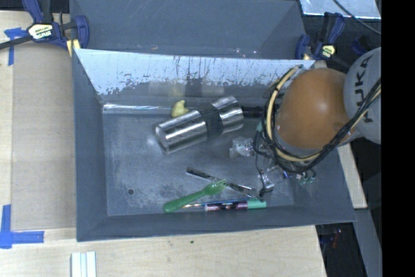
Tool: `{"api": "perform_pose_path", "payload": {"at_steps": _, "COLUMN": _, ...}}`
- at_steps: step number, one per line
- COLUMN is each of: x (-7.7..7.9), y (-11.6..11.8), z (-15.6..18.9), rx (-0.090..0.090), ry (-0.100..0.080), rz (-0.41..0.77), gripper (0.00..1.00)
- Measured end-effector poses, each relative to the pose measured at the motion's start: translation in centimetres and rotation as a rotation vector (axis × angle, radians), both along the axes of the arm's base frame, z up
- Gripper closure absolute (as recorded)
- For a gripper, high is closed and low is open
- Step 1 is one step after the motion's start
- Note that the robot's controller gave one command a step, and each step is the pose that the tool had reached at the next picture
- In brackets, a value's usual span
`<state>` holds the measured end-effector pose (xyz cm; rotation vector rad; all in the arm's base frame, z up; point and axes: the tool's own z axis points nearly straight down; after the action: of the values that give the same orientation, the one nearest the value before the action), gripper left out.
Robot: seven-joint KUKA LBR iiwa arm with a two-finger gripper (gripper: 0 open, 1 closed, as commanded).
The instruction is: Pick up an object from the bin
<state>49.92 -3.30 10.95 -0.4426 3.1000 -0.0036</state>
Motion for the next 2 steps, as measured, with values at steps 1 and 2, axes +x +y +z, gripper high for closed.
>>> {"api": "perform_pose_path", "payload": {"at_steps": 1, "x": 1.2, "y": 5.9, "z": -3.3, "rx": 0.007, "ry": 0.011, "rz": 0.023, "gripper": 0.0}}
{"api": "perform_pose_path", "payload": {"at_steps": 2, "x": 0.7, "y": 3.0, "z": -3.7, "rx": -0.002, "ry": 0.005, "rz": 0.187, "gripper": 0.0}}
